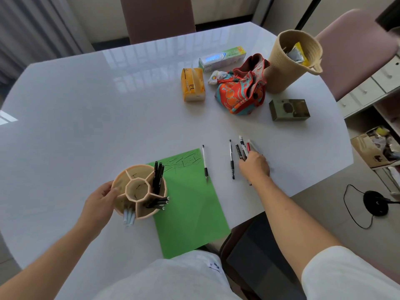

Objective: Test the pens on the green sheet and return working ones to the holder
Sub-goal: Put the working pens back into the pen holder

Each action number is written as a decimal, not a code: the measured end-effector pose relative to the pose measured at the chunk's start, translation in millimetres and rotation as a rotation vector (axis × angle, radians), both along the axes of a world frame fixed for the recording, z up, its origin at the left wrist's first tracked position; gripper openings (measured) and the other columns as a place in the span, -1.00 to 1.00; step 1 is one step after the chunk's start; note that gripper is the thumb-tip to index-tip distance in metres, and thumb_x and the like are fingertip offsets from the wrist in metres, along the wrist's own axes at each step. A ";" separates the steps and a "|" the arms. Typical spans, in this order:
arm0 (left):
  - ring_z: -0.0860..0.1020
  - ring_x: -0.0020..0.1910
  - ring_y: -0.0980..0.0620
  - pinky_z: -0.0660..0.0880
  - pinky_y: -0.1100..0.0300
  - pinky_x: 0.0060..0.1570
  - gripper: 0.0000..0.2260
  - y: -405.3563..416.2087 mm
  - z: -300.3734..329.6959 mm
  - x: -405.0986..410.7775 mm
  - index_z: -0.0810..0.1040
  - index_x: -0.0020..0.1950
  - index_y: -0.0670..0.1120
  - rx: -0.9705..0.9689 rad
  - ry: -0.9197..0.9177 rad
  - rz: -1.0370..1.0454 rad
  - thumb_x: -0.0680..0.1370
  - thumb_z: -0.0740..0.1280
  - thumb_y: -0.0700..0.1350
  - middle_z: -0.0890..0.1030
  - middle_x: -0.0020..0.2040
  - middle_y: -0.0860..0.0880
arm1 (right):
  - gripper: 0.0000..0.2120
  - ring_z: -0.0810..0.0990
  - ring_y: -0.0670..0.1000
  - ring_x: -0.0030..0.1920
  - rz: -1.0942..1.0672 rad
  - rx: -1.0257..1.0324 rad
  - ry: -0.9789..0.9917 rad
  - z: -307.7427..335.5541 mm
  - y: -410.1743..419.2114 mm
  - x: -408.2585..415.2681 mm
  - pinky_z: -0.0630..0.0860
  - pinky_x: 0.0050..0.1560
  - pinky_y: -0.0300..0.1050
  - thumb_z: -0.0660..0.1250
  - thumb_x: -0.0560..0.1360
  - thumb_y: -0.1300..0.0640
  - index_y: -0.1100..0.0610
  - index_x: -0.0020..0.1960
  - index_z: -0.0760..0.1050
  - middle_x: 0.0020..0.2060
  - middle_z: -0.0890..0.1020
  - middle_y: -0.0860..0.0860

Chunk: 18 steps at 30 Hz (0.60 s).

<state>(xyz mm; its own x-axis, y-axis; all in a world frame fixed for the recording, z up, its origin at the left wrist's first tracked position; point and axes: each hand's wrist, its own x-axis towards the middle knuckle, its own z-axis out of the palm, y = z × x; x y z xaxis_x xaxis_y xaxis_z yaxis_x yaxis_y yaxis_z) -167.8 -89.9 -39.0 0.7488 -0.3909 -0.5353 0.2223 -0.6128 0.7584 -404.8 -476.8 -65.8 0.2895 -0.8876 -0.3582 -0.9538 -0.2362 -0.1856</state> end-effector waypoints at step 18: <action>0.61 0.04 0.11 0.48 0.22 -0.09 -0.80 -10.2 23.1 0.1 0.63 0.13 0.08 -0.052 0.030 0.117 0.55 0.29 0.01 0.68 0.02 0.09 | -0.86 0.68 0.15 -0.11 -0.357 1.144 -1.328 58.5 105.4 102.8 0.48 0.18 0.18 0.14 0.65 0.31 0.18 0.10 0.45 -0.22 0.65 0.11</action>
<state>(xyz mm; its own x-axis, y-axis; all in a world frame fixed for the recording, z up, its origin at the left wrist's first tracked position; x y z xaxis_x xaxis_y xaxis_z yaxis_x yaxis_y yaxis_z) -167.7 -100.0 -16.0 0.7747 -0.3295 -0.5397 0.3132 -0.5415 0.7802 -302.0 -371.4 -7.2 0.7362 -0.4672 -0.4896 -0.0149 0.7121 -0.7019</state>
